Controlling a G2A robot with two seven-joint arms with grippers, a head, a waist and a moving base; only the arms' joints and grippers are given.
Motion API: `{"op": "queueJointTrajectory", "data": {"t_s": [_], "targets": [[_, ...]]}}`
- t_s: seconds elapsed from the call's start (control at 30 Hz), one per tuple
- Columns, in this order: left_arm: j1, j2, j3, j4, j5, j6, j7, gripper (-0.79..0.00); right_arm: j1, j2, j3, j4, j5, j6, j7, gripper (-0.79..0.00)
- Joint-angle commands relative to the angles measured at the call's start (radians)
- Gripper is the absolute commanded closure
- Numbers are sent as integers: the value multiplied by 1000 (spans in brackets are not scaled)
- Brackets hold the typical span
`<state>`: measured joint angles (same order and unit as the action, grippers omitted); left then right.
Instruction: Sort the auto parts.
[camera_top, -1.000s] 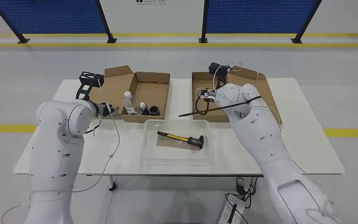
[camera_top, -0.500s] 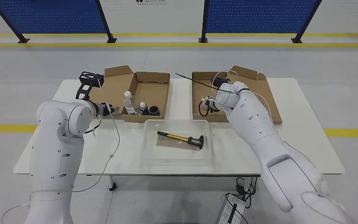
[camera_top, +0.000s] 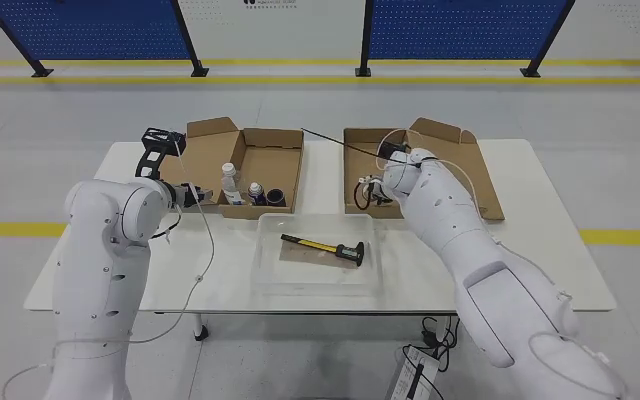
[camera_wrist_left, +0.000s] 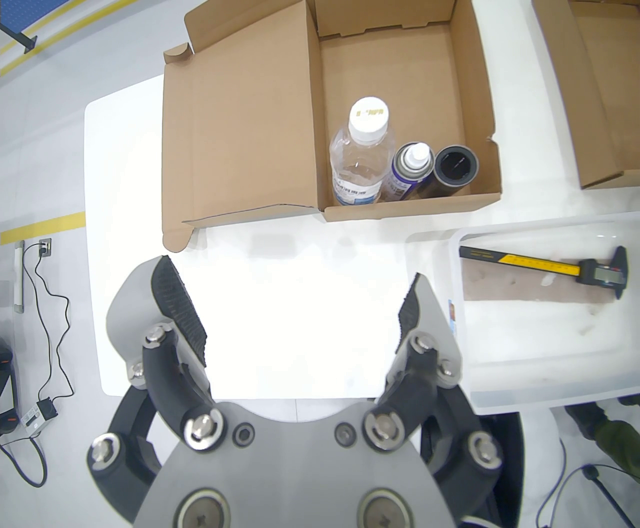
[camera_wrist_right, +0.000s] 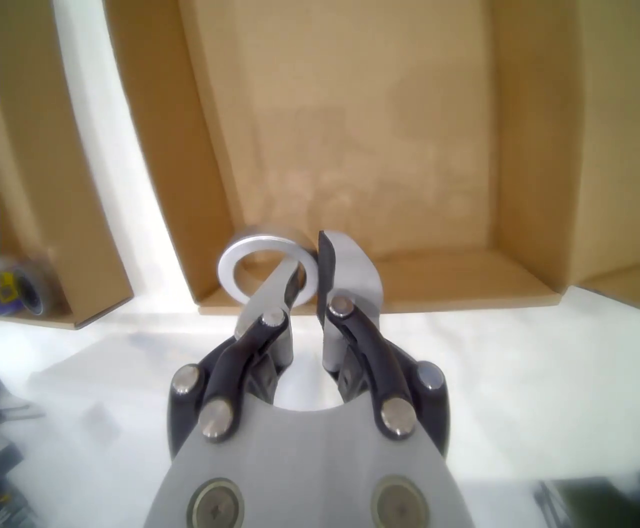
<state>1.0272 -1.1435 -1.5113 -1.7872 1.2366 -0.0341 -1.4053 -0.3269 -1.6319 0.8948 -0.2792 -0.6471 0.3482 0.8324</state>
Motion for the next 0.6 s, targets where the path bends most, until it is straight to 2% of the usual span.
{"op": "queueJointTrajectory", "data": {"t_s": [0.0,0.57], "targets": [[0,0,0,0,0,0,0,-785,6,-6,-2,16,2,-2,-3,0],[0,0,0,0,0,0,0,-785,28,-31,-2,75,14,-16,-7,0]]}}
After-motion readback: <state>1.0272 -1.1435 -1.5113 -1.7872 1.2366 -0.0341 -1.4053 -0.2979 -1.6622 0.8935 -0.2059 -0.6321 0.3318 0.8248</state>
